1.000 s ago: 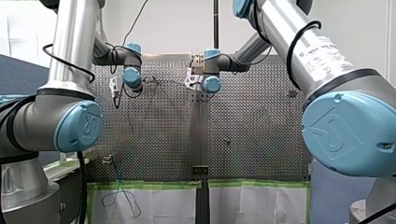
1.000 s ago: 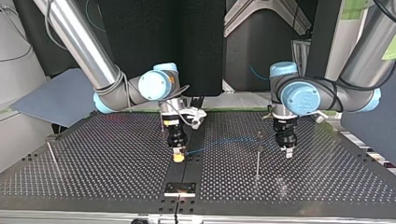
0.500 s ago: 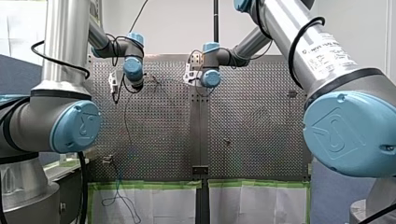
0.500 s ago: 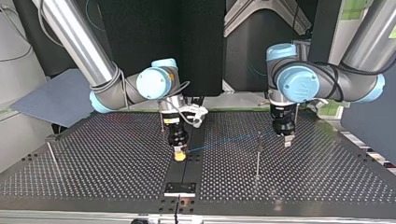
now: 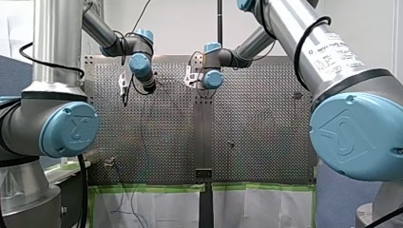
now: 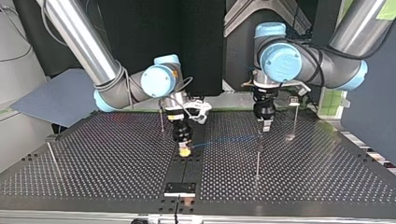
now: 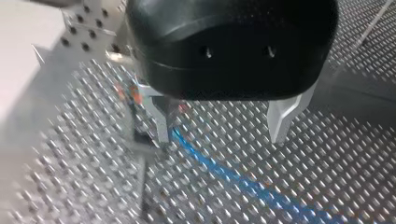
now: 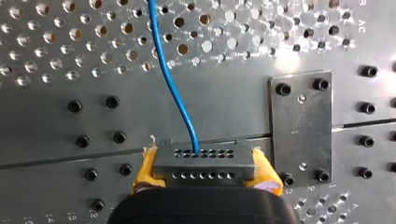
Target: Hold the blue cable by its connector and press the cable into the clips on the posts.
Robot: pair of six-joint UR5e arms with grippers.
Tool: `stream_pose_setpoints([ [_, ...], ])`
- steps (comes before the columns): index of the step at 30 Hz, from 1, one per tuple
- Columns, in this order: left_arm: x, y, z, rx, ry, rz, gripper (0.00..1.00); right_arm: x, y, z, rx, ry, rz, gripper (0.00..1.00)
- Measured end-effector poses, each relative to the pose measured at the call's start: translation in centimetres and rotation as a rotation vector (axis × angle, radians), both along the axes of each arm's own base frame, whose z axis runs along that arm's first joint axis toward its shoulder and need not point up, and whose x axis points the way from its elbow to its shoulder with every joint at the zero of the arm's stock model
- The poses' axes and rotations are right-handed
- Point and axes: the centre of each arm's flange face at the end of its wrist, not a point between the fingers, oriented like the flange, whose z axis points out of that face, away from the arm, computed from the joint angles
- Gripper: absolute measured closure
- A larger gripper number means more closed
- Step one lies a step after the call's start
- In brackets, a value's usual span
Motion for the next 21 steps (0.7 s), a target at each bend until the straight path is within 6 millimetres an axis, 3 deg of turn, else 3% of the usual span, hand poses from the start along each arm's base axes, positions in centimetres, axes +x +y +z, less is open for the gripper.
stream_pose_setpoints([
  [6,-1.5,-1.2,1.3,-0.006,-0.025,-0.013,0.01,0.2,0.3,0.0,0.002,-0.003,0.005,1.00],
  [21,-1.7,-1.7,1.7,-0.008,-0.050,-0.014,0.01,0.5,0.6,-0.1,0.005,0.000,0.010,1.00],
])
